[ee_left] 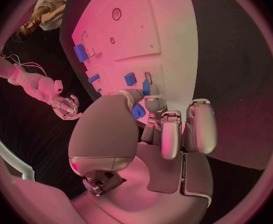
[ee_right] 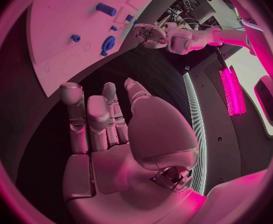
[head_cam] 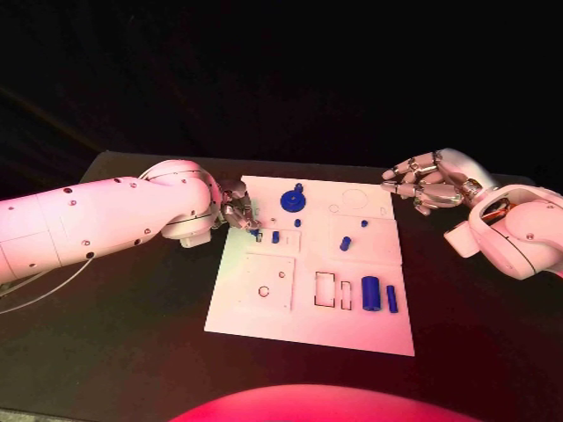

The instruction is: Assemble the parts on the task board

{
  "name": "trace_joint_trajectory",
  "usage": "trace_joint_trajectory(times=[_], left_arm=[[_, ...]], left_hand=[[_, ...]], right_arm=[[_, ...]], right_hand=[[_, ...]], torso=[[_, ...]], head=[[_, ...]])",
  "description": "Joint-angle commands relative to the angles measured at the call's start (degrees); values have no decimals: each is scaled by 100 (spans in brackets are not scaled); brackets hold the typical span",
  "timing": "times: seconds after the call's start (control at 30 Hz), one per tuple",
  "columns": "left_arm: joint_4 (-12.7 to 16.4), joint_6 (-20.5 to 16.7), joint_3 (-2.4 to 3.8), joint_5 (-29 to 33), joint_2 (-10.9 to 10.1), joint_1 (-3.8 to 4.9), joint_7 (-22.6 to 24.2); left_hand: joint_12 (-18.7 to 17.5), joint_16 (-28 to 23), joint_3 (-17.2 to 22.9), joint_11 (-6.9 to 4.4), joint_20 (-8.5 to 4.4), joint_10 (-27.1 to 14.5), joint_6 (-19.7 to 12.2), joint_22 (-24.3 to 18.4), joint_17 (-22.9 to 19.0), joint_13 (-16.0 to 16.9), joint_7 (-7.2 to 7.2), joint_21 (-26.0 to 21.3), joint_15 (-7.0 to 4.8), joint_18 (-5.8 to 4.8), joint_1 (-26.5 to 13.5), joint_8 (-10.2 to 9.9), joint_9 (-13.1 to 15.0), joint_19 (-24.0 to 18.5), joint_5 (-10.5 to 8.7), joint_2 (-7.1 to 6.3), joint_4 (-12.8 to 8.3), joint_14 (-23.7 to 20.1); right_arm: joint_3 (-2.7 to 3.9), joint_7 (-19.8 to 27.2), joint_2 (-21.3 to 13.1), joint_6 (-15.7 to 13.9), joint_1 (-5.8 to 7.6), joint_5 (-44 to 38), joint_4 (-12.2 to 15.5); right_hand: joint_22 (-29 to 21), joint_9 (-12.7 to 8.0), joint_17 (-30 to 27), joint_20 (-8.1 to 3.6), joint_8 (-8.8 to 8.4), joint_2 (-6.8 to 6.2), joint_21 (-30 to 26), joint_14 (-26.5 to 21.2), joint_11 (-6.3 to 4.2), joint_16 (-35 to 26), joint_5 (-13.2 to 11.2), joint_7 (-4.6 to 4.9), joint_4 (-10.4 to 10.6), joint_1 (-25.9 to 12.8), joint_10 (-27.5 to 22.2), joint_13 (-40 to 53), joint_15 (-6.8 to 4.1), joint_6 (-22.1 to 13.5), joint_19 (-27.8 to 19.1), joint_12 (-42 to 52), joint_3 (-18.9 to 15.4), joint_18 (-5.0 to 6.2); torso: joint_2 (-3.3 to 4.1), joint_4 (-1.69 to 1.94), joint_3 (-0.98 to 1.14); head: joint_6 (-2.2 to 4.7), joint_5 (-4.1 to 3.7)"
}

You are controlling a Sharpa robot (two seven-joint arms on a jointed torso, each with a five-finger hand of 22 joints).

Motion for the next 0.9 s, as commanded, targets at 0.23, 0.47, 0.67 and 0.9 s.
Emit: trace_joint_trajectory(times=[0.23, 0.47, 0.67, 0.9], left_arm=[[72, -262, 3, -148, 5, -34, 12], [56, -252, 3, -198, 45, -57, -13], [16, -216, 3, -218, 91, -82, -32], [-24, -191, 3, -284, 142, -137, -49]], left_hand=[[38, 37, 1170, -17, -1, 66, 28, 75, 1408, 14, -26, 21, -46, -108, -9, 26, 12, 48, 13, -40, -1118, 582], [38, 37, 1170, -17, -1, 66, 28, 75, 1408, 14, -26, 21, -46, -108, -9, 26, 12, 48, 13, -40, -1118, 582], [43, 38, 1194, -21, -5, 75, 33, 75, 1409, 19, -29, 21, -49, -108, -25, 32, 15, 49, 11, -51, -1117, 583], [44, 38, 1197, -21, -5, 76, 33, 75, 1409, 20, -30, 21, -49, -108, -27, 33, 15, 49, 11, -52, -1117, 583]], right_arm=[[2, 43, -2, -4, -6, -48, 3], [2, 47, 0, 3, -10, -48, 1], [2, 50, -2, 5, -16, -48, 3], [2, 53, -5, 6, -18, -48, 7]], right_hand=[[-7, -8, 8, 4, 30, 7, -20, 32, 12, -26, 26, 7, 23, -61, 25, -7, 19, -23, 49, 5, 6, 75], [-7, -8, 8, 4, 30, 7, -20, 32, 12, -26, 26, 7, 23, -61, 25, -7, 19, -23, 49, 5, 6, 75], [-10, -10, 8, 5, 34, 17, -28, 33, 11, -31, 30, 6, 37, -70, 23, -13, 19, -25, 52, 9, 7, 75], [-10, -10, 8, 5, 34, 17, -28, 33, 11, -31, 30, 6, 37, -70, 23, -13, 19, -25, 52, 9, 7, 75]], torso=[[2, -7, 3], [6, -7, 4], [5, -5, 2], [4, -11, 2]], head=[[-8, 4], [-21, 9], [-34, 3], [-48, -2]])
